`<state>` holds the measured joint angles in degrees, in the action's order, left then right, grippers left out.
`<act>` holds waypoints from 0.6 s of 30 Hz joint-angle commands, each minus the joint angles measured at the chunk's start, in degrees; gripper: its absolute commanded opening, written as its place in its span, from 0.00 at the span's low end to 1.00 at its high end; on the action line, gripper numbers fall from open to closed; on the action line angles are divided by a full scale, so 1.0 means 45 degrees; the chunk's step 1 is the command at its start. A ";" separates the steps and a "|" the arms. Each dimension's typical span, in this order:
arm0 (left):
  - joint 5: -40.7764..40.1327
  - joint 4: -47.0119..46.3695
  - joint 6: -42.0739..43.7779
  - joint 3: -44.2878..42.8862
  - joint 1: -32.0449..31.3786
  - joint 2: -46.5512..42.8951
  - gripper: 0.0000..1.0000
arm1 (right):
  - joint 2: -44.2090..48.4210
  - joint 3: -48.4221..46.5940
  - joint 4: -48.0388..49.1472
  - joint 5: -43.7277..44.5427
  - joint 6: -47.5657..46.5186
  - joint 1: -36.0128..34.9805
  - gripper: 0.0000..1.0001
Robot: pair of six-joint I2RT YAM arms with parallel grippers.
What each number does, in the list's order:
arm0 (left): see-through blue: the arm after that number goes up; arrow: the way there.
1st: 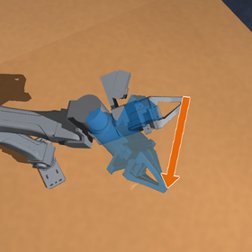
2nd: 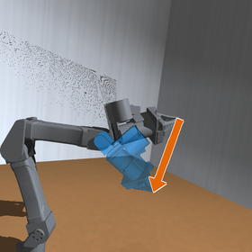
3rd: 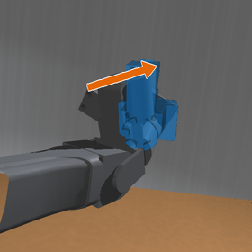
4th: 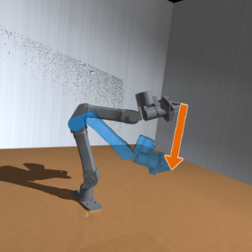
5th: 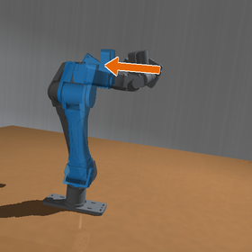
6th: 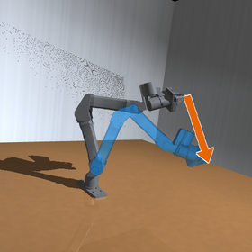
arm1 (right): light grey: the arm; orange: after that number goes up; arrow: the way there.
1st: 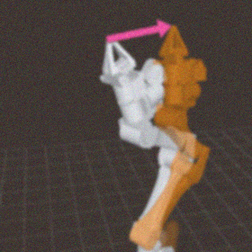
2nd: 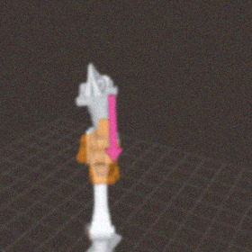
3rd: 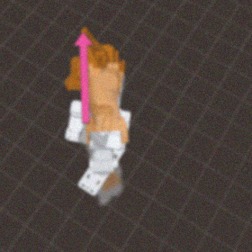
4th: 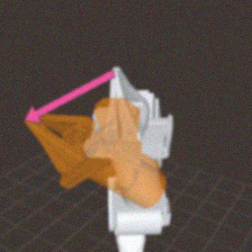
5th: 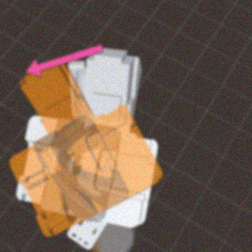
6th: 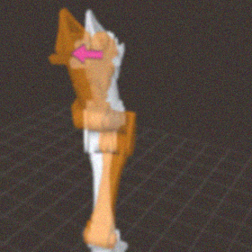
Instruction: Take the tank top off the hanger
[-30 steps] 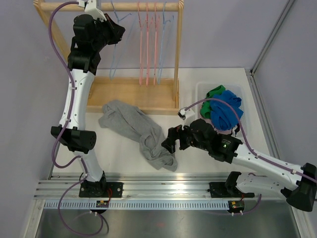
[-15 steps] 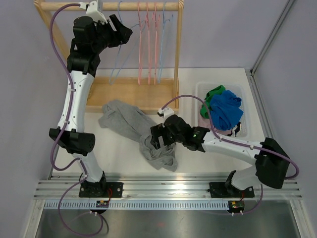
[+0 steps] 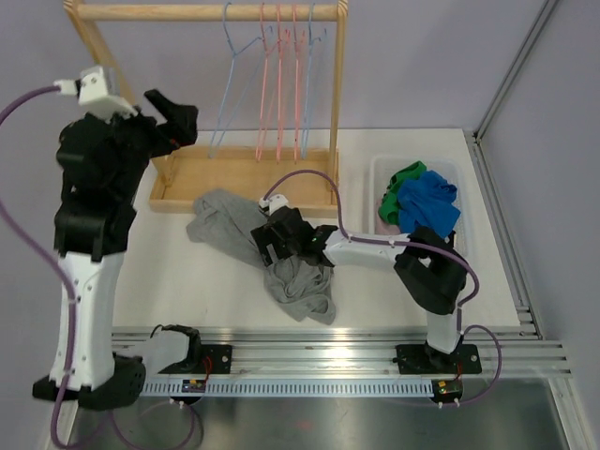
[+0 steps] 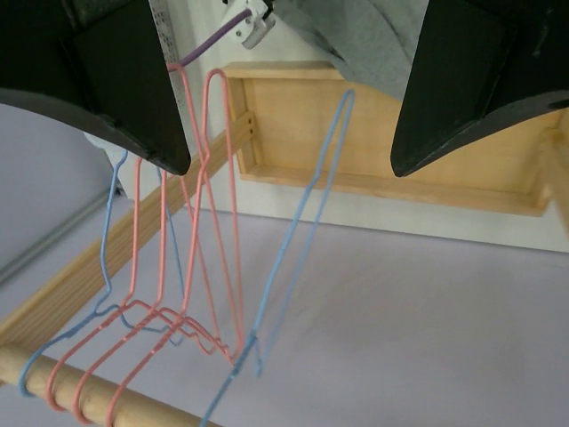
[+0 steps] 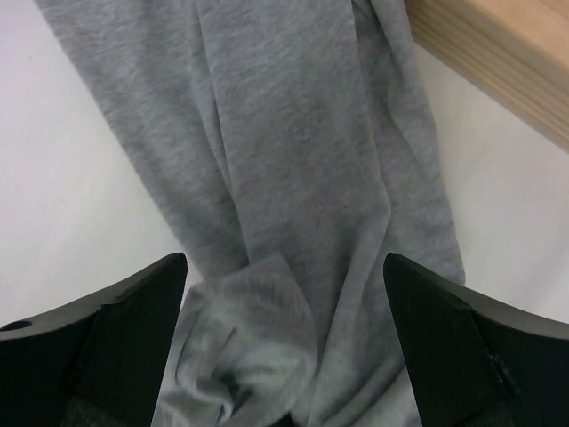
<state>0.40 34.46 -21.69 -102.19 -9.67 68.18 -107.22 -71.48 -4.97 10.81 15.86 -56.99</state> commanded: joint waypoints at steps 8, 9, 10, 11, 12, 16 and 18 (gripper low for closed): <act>-0.2238 0.1462 0.1049 0.2376 0.0040 -0.4133 0.99 | -0.3632 -0.2923 -0.1256 0.1524 0.0322 -0.0050 1.00; -0.2238 0.1541 0.1148 0.2551 0.0040 -0.4329 0.99 | -0.3924 -0.2923 -0.1471 0.1427 0.0556 -0.0069 0.99; -0.2258 0.1600 0.1265 0.2727 0.0040 -0.4525 0.99 | -0.4024 -0.2885 -0.1666 0.1368 0.0674 -0.0069 0.96; -0.2296 0.1639 0.1479 0.3154 0.0040 -0.4933 0.99 | -0.4064 -0.2575 -0.1552 0.1097 0.0811 -0.0050 0.89; -0.2336 0.1659 0.1577 0.3391 0.0040 -0.5111 0.99 | -0.3987 -0.2340 -0.1165 0.0940 0.0831 -0.0050 0.67; -0.2822 0.1192 0.2318 0.5165 0.0040 -0.6204 0.99 | -0.2662 -0.0529 -0.0013 0.0353 0.0754 -0.0070 0.00; -0.3251 0.0373 0.2418 0.6785 -0.0038 -0.7199 0.99 | -0.0848 0.0470 0.0691 0.0332 0.0734 -0.0069 0.00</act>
<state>-10.31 39.94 -14.20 -77.89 -9.63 40.25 -118.98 -76.23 -1.43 14.70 18.17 -56.93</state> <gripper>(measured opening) 0.987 0.036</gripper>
